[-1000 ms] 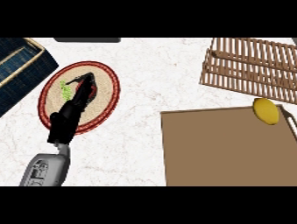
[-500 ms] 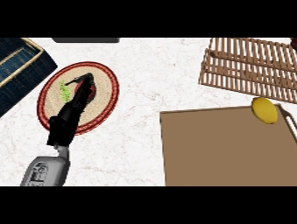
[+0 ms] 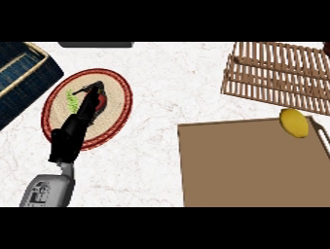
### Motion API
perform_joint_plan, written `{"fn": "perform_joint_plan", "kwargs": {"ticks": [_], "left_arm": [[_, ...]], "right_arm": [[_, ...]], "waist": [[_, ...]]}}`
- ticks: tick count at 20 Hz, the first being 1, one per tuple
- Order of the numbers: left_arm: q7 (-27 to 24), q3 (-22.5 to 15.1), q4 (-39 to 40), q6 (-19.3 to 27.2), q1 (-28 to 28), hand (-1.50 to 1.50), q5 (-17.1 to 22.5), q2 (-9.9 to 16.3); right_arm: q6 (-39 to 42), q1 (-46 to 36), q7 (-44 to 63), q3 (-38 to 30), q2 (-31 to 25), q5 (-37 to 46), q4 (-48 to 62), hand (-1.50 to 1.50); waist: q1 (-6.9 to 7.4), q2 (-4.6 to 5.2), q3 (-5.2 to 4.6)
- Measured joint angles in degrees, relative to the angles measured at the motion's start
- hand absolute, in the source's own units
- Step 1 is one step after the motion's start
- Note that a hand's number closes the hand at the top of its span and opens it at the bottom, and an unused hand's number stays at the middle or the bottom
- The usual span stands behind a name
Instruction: Pick the cupcake from the tray and place it in the tiered shelf
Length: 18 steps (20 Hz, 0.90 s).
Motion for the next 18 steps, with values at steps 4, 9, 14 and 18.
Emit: {"fn": "perform_joint_plan", "kwargs": {"ticks": [4, 9, 14, 18], "left_arm": [[0.97, -0.2, -0.93, -0.22, 0.0, 0.0, 0.11, -0.11], [0.66, -0.69, -0.44, 0.57, 0.23, 0.0, -0.61, -0.83], [0.29, -0.23, -0.42, 0.51, 0.33, 0.0, -0.35, -0.61], [-0.14, 0.01, 0.13, 0.5, 0.36, 0.0, -0.29, -0.55]], "right_arm": [[1.78, -1.23, -0.58, -0.66, -1.26, -4.4, -1.73, -1.5], [-0.63, -2.78, 0.57, -3.01, -2.11, -7.4, -5.23, -1.5], [-0.46, -3.87, 5.14, -7.37, -5.54, -8.88, -11.45, -1.5], [4.75, -2.66, 10.79, -11.52, -9.42, -10.34, -17.85, -1.5]], "waist": [[0.0, 0.0, 0.02], [-0.09, 0.0, 0.0], [-0.55, -0.18, -0.02], [-1.08, -0.34, -0.03]]}}
